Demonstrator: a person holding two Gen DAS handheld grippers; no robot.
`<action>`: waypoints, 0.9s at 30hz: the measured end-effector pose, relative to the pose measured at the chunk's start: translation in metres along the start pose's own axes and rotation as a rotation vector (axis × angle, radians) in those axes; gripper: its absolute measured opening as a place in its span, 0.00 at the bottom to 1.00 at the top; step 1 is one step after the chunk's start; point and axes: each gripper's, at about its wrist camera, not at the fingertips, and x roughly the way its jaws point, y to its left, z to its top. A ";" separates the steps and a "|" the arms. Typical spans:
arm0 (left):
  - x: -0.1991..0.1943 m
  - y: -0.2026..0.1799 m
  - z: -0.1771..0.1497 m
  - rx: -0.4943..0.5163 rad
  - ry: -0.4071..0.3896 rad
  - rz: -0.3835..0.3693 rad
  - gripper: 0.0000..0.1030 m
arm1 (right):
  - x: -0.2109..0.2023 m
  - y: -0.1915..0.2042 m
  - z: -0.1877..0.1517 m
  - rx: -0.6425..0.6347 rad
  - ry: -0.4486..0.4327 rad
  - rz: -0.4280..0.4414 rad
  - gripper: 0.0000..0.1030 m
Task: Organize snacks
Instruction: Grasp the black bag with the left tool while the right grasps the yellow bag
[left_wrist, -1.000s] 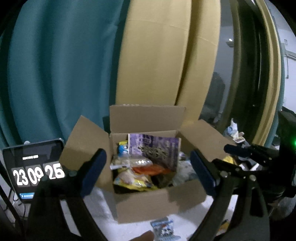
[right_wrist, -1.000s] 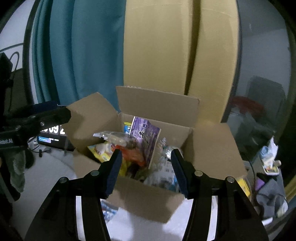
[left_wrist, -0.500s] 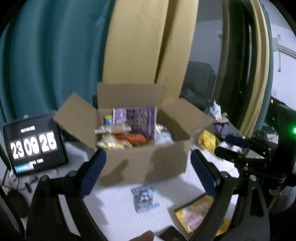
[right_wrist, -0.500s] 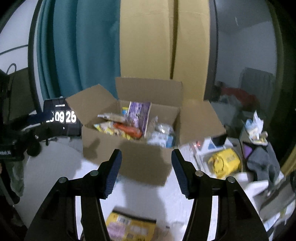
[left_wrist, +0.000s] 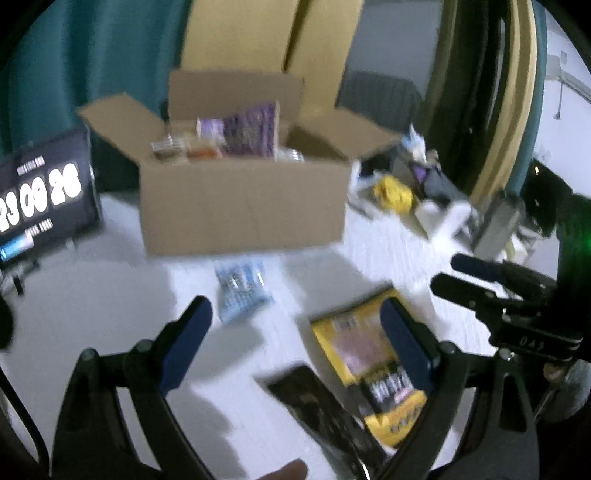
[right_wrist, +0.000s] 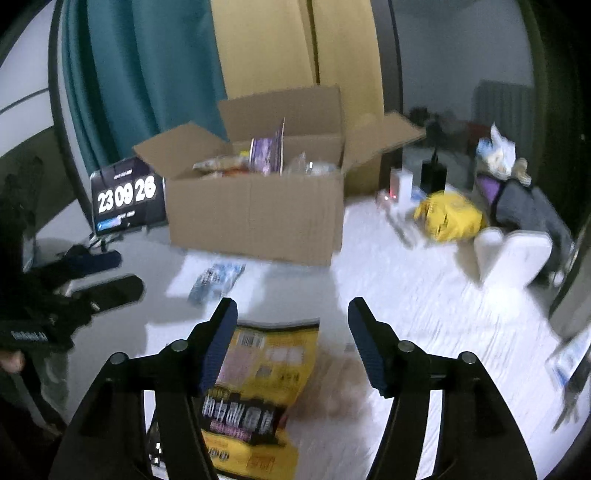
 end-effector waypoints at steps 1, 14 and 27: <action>0.003 -0.004 -0.008 0.003 0.022 -0.005 0.91 | 0.001 -0.001 -0.007 0.008 0.011 0.005 0.64; 0.033 -0.014 -0.083 0.093 0.210 0.039 0.91 | 0.011 0.010 -0.052 0.042 0.098 0.037 0.64; 0.028 0.023 -0.086 0.083 0.203 0.050 0.74 | 0.067 0.042 -0.071 -0.019 0.235 0.022 0.71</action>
